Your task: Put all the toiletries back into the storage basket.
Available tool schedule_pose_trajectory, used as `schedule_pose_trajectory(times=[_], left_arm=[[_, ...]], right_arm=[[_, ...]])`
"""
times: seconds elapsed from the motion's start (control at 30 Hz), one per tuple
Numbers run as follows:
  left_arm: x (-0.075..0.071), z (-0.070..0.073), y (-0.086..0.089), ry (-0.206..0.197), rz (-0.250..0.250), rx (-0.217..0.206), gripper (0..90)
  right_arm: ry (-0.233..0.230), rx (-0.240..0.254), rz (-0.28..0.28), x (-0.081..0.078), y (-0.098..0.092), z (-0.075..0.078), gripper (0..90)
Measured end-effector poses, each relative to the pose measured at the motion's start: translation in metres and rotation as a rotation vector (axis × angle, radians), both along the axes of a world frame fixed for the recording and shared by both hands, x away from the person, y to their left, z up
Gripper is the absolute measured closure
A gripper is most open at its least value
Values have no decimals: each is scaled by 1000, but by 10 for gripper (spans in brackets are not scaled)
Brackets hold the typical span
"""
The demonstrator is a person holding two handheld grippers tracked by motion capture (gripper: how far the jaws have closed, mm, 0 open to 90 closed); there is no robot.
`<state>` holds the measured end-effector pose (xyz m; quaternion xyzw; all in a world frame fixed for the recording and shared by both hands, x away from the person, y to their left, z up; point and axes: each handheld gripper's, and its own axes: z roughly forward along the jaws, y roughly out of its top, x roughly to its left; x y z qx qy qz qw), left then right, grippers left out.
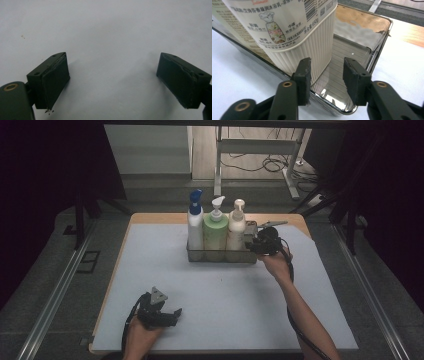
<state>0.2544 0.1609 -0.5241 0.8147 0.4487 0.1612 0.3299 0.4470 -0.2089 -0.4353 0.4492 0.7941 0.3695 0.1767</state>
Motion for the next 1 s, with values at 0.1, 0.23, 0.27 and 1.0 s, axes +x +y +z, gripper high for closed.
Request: schedule_pose_trajectory(times=[0.1,0.23,0.27,1.0], left_arm=[[0,0,0,0,0,0,106],[0,0,0,0,0,0,106],[0,0,0,0,0,0,106],[0,0,0,0,0,-1,106]], right_arm=[[-2,-5,2,-2,-2,1,508],[-2,-5,7,-5,-4,1,456],[-3,-5,9,-5,-4,1,445],[-23,-19,77,-32,-14,6,255]])
